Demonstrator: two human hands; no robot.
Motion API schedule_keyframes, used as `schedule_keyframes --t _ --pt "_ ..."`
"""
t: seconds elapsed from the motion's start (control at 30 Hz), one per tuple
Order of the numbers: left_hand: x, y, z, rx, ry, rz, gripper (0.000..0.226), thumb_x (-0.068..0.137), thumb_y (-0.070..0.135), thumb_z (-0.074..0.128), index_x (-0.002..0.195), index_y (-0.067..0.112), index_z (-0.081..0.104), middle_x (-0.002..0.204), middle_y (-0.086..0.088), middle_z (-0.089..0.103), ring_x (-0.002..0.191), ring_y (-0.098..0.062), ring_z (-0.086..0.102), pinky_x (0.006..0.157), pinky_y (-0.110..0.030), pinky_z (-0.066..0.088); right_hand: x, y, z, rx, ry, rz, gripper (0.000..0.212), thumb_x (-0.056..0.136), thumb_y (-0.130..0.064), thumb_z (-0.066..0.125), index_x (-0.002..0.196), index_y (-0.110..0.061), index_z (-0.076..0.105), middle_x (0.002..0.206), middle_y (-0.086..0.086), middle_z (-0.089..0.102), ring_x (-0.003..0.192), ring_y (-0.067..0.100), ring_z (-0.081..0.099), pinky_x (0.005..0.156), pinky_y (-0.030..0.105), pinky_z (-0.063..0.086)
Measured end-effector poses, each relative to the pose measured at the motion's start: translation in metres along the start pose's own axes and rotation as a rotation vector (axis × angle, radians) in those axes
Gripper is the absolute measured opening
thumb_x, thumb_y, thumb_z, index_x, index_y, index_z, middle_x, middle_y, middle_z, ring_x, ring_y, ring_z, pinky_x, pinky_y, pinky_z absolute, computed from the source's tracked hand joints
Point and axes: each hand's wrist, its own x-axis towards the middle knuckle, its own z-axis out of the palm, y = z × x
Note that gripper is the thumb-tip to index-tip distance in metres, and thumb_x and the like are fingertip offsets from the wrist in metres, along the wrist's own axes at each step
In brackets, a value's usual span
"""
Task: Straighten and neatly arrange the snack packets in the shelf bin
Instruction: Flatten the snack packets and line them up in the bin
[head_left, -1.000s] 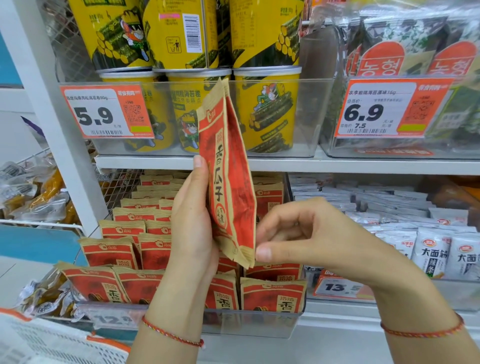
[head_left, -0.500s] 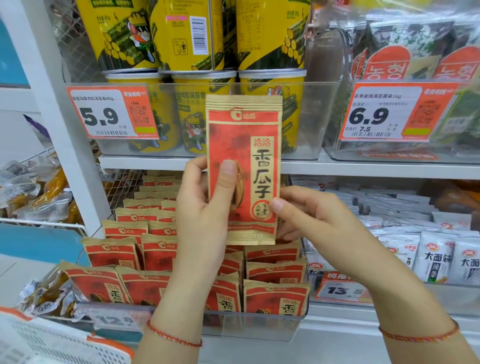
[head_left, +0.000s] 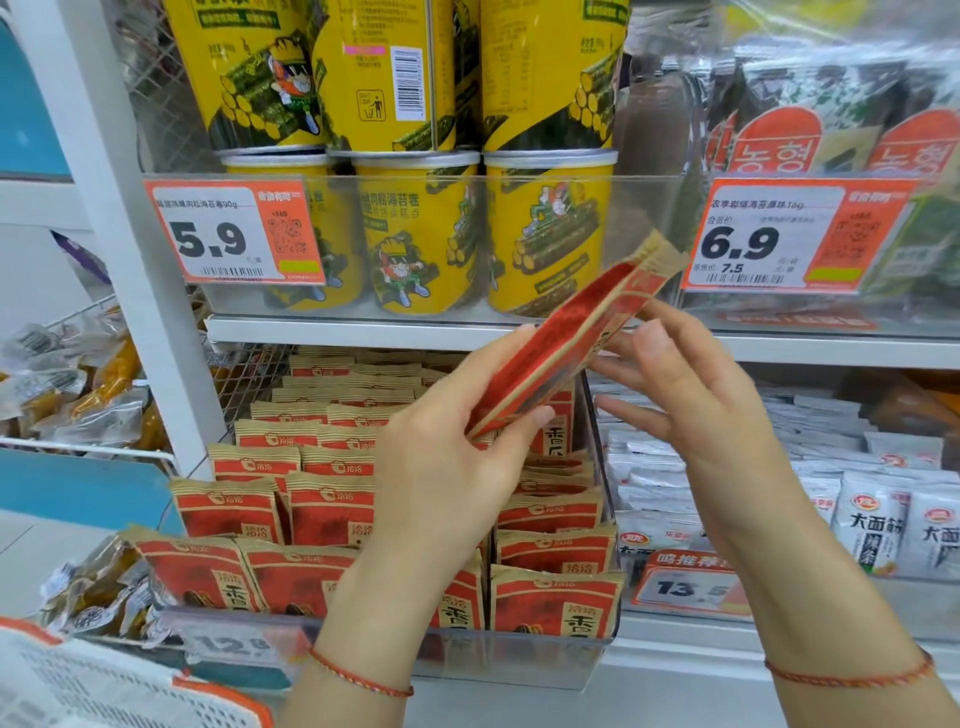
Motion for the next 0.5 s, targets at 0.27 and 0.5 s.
schedule_keyframes --t 0.27,0.5 --pt "-0.0034 -0.0107 0.0055 0.258 0.040 0.208 0.059 0.083 0.025 0.074 0.138 0.027 0.054 0.116 0.011 0.070 0.097 -0.004 0.066 0.077 -0.023 0.053 0.0012 0.0062 -0.0002 -0.076 0.088 -0.001 0.078 0.050 -0.066 0.068 0.122 -0.039 0.049 0.104 -0.009 0.072 0.095 0.002 0.068 0.080 0.024 0.051" --pt "-0.0027 -0.0100 0.0031 0.009 -0.029 0.030 0.074 0.079 0.041 0.077 0.143 0.035 0.042 0.118 0.015 0.069 0.108 0.007 0.062 0.093 -0.015 0.049 0.0023 0.0099 -0.0026 0.028 0.176 -0.005 0.082 0.058 -0.061 0.065 0.128 -0.021 0.051 0.103 -0.004 0.072 0.094 0.013 0.071 0.082 0.030 0.057"
